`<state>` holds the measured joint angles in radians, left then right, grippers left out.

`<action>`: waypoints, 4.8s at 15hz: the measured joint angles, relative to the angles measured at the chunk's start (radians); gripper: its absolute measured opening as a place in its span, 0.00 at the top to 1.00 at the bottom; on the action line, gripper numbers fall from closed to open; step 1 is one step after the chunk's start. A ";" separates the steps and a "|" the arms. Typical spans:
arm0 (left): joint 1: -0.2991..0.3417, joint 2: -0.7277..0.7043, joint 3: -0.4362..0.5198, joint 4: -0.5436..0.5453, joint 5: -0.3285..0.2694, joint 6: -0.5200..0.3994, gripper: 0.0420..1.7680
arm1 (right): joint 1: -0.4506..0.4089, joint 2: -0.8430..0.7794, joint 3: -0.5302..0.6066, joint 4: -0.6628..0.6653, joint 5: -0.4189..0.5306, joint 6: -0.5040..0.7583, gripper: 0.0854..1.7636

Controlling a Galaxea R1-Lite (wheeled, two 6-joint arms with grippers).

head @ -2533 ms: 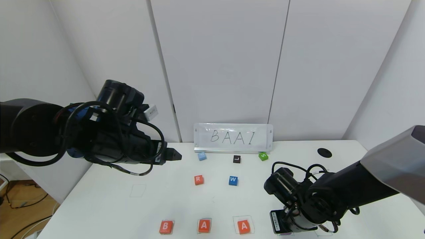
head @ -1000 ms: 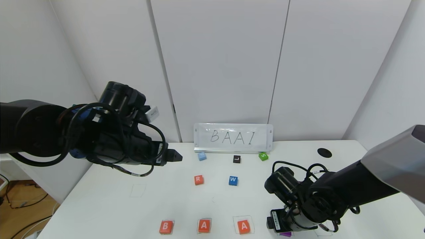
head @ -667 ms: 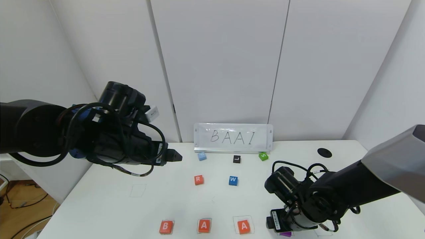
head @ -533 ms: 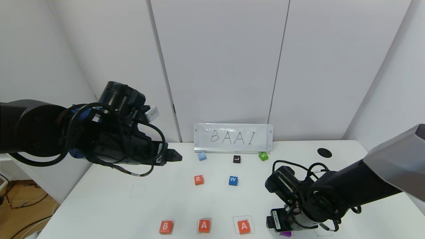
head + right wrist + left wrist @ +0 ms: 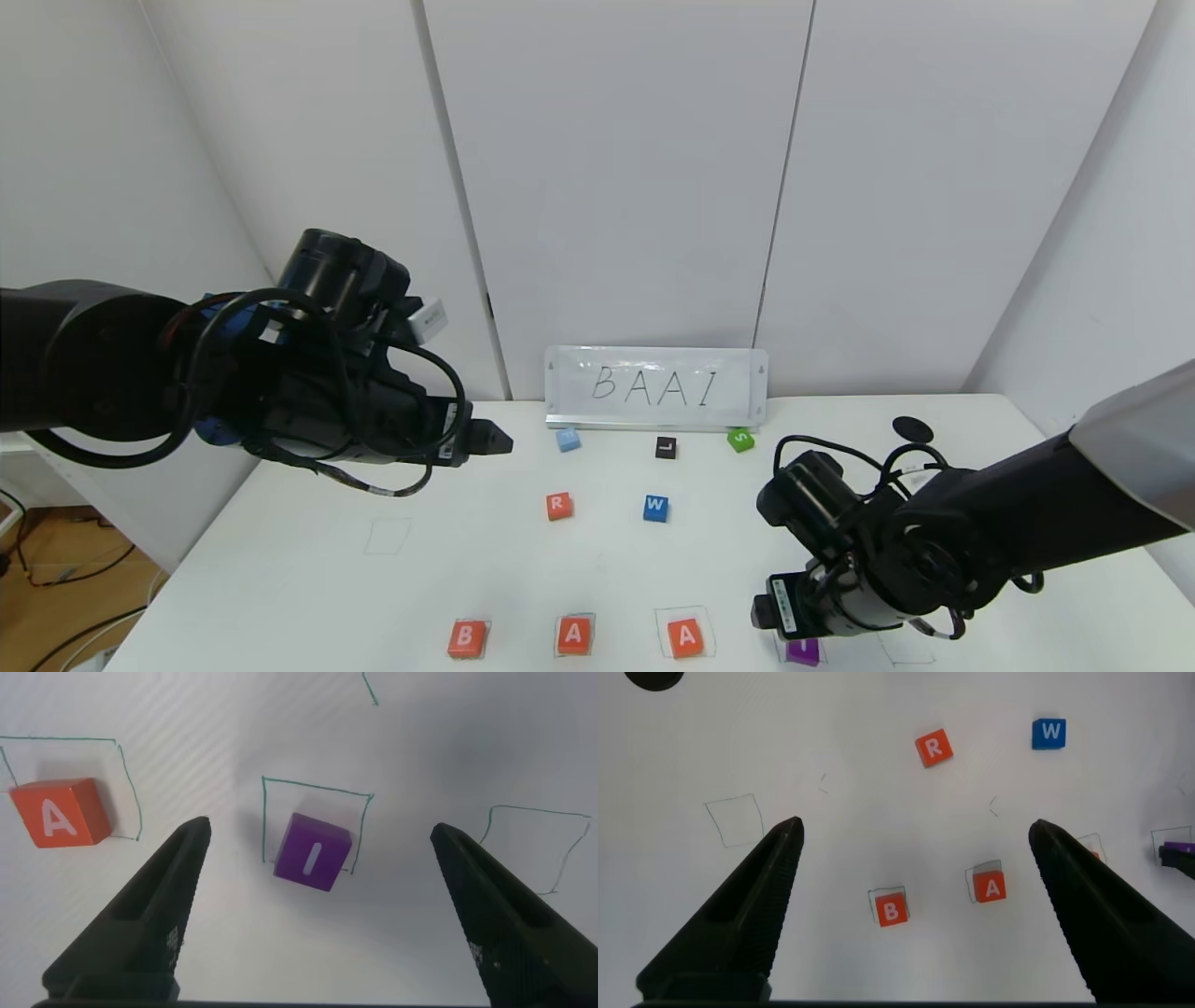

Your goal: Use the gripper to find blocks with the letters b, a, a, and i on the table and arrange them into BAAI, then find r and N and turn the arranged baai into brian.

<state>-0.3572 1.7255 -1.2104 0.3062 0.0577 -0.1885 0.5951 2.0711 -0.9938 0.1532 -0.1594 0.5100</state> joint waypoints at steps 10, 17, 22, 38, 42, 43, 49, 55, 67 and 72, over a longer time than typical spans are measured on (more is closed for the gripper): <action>-0.022 -0.111 0.016 0.101 0.003 -0.003 0.03 | -0.071 -0.273 0.028 0.126 0.008 -0.178 0.04; -0.084 -0.353 0.122 0.242 0.013 -0.013 0.03 | -0.090 -0.539 0.098 0.216 0.018 -0.224 0.04; -0.093 -0.574 0.159 0.403 0.009 -0.009 0.03 | -0.075 -0.763 0.110 0.375 0.021 -0.223 0.03; 0.158 -1.106 0.152 0.736 -0.020 0.061 0.03 | -0.474 -1.393 0.156 0.647 0.033 -0.330 0.03; 0.265 -1.236 0.161 0.832 -0.131 0.099 0.03 | -0.561 -1.552 0.171 0.728 0.091 -0.333 0.03; 0.297 -1.271 0.169 0.851 -0.146 0.126 0.03 | -0.576 -1.596 0.173 0.750 0.101 -0.333 0.03; 0.371 -1.449 0.266 0.904 -0.157 0.163 0.03 | -0.602 -1.834 0.181 0.891 0.110 -0.333 0.03; 0.363 -1.597 0.327 0.964 -0.157 0.161 0.03 | -0.604 -2.038 0.194 1.033 0.096 -0.333 0.03; 0.360 -1.725 0.457 0.444 -0.135 0.159 0.03 | -0.603 -2.072 0.191 0.633 0.084 -0.413 0.03; 0.360 -1.725 0.707 0.104 -0.070 0.160 0.03 | -0.604 -2.072 0.475 0.233 0.054 -0.431 0.03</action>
<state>0.0028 0.0004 -0.5032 0.4098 -0.0128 -0.0285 -0.0085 -0.0013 -0.5189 0.3860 -0.1049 0.0787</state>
